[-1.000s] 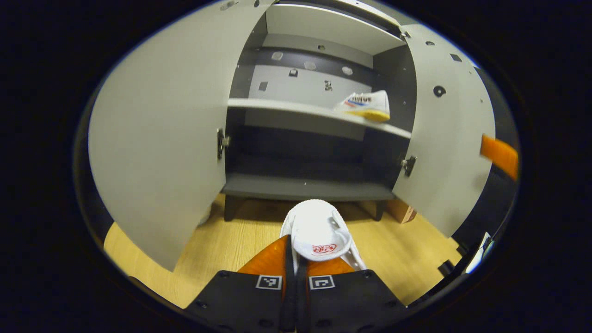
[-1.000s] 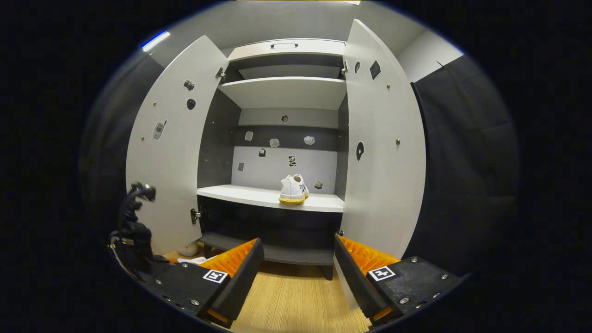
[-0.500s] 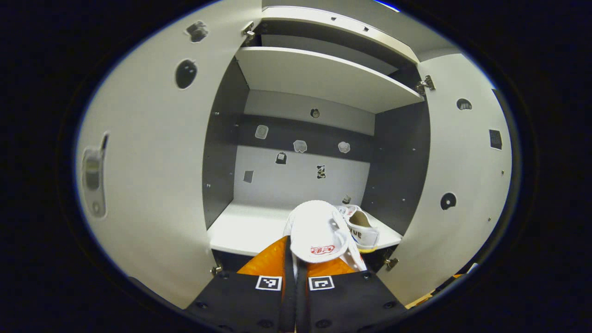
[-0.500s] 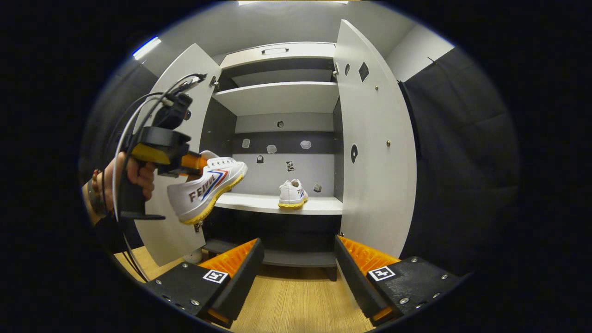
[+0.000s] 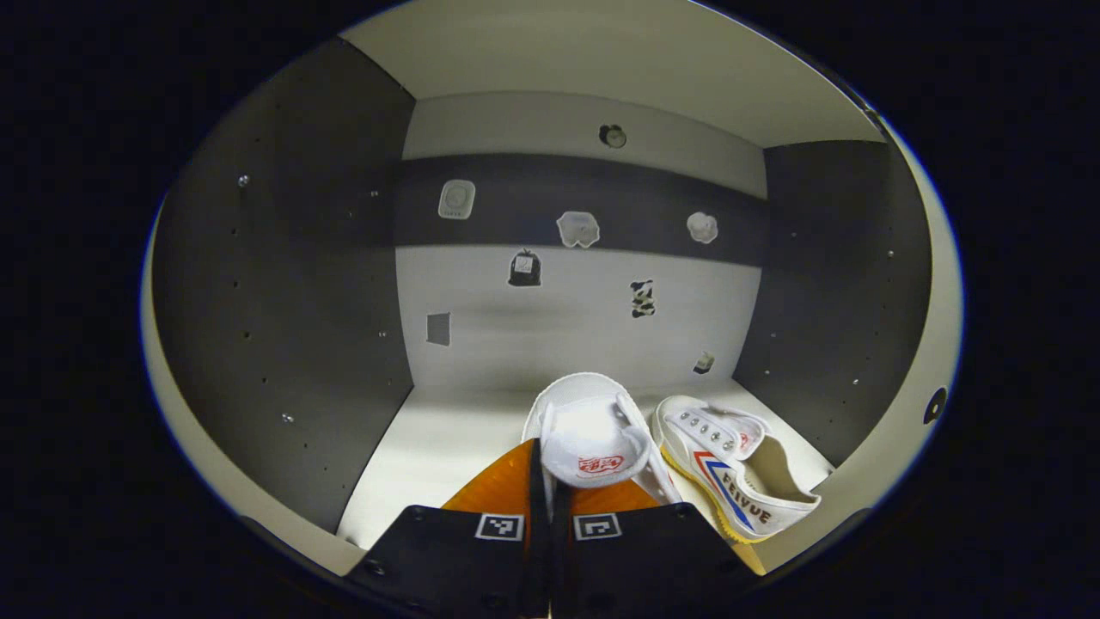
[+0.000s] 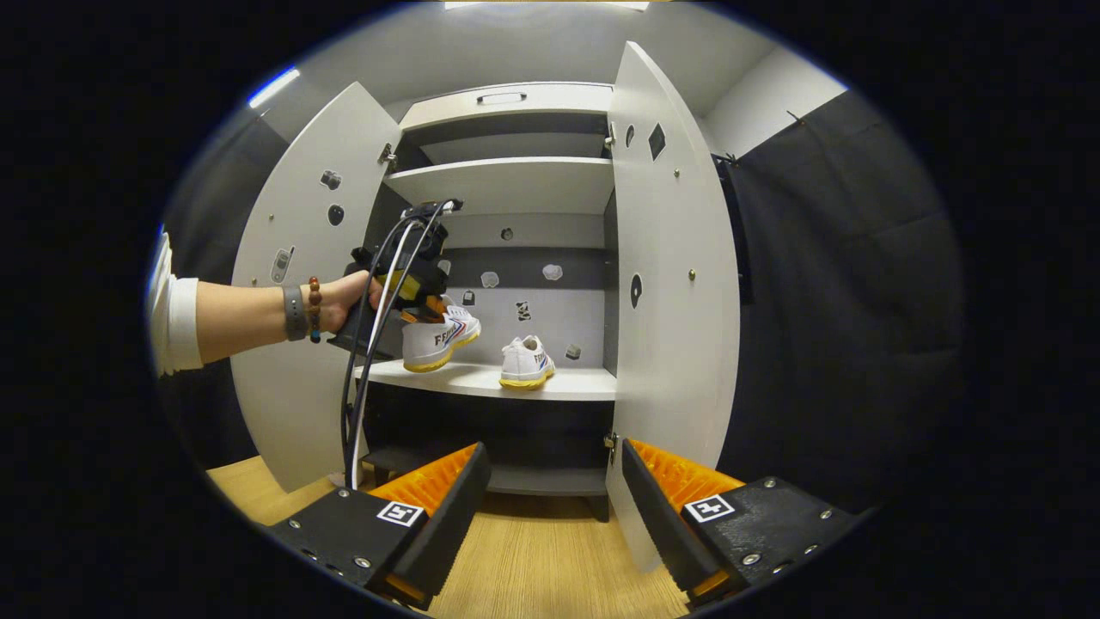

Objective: Grab one shoe with the right hand and put it into the shoe cabinet, grab the other shoe with the left hand and put it into the shoe cabinet; then close the right door with the right hand and the left door with the left hand.

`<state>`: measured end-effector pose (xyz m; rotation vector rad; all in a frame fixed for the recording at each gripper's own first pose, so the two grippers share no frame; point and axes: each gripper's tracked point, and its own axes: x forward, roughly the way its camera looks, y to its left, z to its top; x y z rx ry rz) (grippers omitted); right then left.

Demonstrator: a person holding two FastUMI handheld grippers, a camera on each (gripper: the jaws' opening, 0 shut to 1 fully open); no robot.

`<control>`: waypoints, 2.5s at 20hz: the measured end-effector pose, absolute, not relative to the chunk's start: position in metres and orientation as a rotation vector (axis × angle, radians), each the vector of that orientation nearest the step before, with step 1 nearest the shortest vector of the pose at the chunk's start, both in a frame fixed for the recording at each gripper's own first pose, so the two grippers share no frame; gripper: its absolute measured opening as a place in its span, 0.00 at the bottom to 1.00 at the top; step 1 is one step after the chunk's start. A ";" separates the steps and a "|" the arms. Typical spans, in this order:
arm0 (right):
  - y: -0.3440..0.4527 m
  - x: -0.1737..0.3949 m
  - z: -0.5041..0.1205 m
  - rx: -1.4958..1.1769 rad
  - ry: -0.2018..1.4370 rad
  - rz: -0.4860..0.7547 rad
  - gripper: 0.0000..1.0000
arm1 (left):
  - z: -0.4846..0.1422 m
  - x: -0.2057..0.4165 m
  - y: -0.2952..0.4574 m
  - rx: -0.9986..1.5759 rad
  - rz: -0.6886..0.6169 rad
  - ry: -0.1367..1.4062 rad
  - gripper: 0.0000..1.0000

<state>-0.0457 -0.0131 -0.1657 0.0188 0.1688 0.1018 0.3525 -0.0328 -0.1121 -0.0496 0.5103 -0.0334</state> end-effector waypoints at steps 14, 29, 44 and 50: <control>-0.013 -0.036 -0.164 0.034 0.204 0.074 0.94 | -0.154 0.376 -0.031 0.012 -0.022 0.624 0.22; -0.005 -0.036 -0.151 0.061 0.194 0.100 0.94 | -0.082 0.314 -0.015 -0.016 -0.020 0.376 0.91; -0.008 -0.040 -0.104 0.090 0.125 0.123 0.91 | -0.022 0.084 -0.029 -0.118 -0.072 0.095 0.97; -0.011 -0.059 -0.102 0.083 0.119 0.133 0.91 | -0.075 0.019 -0.029 -0.146 -0.015 0.113 0.97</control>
